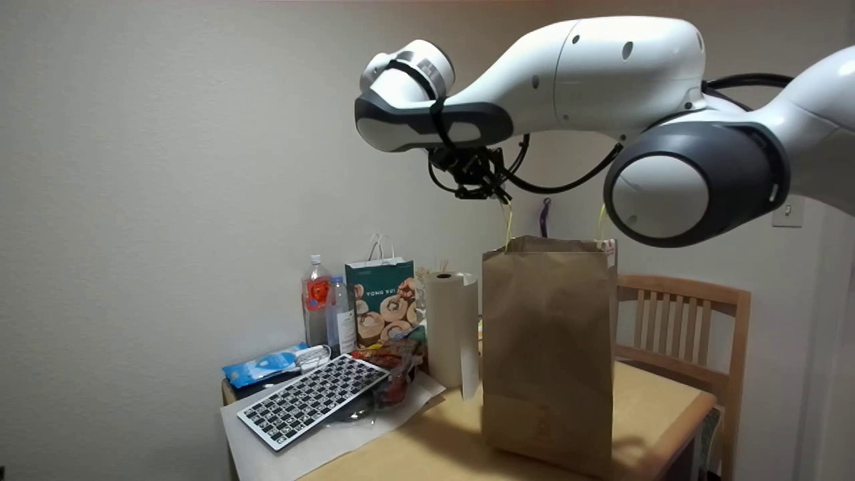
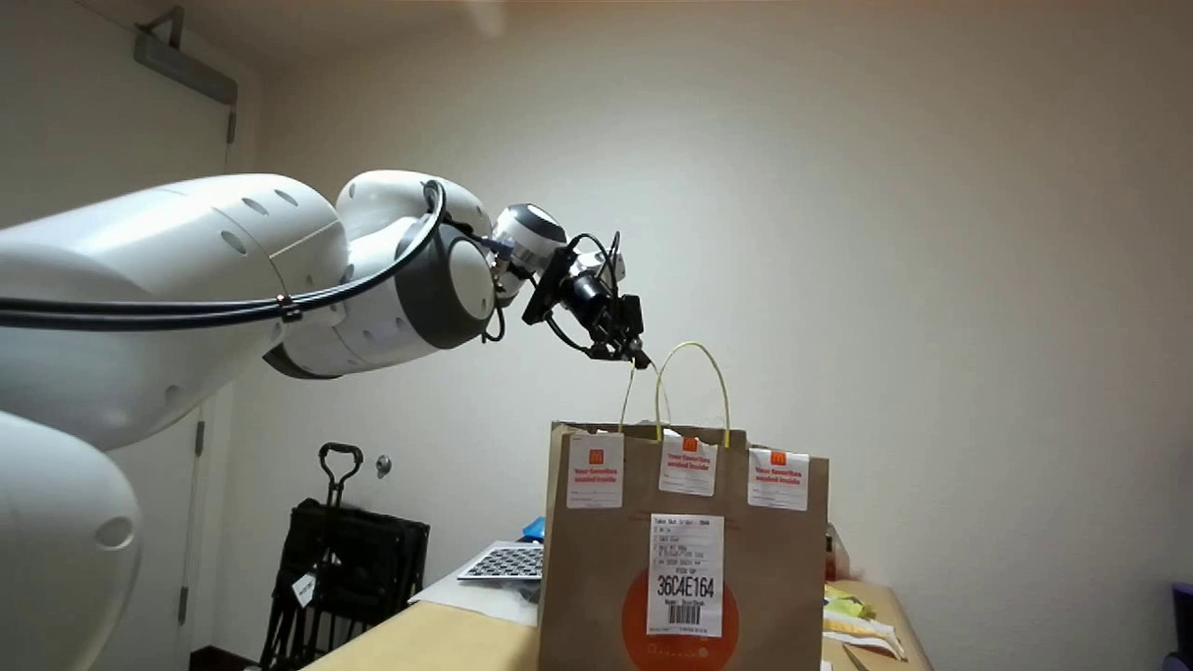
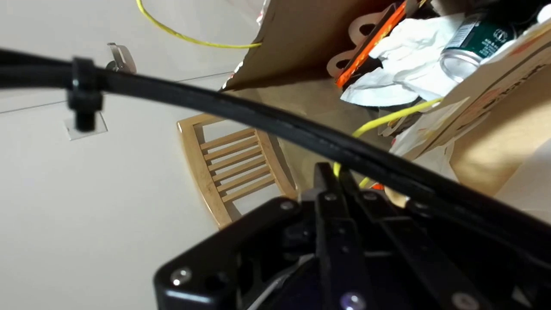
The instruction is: Move the paper bag
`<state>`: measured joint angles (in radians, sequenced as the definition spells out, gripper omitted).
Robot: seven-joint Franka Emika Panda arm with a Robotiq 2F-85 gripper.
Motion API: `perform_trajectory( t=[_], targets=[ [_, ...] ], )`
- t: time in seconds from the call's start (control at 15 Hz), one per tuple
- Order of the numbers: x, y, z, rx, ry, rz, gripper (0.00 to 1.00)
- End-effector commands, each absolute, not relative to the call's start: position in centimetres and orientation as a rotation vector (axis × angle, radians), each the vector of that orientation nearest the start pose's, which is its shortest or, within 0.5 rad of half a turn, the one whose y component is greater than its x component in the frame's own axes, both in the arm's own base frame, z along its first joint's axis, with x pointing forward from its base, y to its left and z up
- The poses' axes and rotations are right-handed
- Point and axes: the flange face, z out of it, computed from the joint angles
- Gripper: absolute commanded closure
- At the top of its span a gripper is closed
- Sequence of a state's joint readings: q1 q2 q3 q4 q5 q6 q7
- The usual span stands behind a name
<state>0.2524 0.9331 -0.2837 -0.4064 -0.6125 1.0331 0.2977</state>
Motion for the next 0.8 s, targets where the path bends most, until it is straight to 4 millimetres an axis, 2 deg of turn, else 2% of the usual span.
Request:
perform_trajectory(
  t=[0.0,0.13,0.53,0.73],
  targets=[
    [69.9,2.3,54.4,2.242,-0.576,-0.121,0.98],
    [70.5,4.6,55.1,2.252,-0.374,-0.103,0.97],
    [70.6,12.0,54.4,2.235,-0.028,-0.105,0.97],
    [70.9,14.5,54.4,2.191,0.143,-0.089,0.96]
  ],
)
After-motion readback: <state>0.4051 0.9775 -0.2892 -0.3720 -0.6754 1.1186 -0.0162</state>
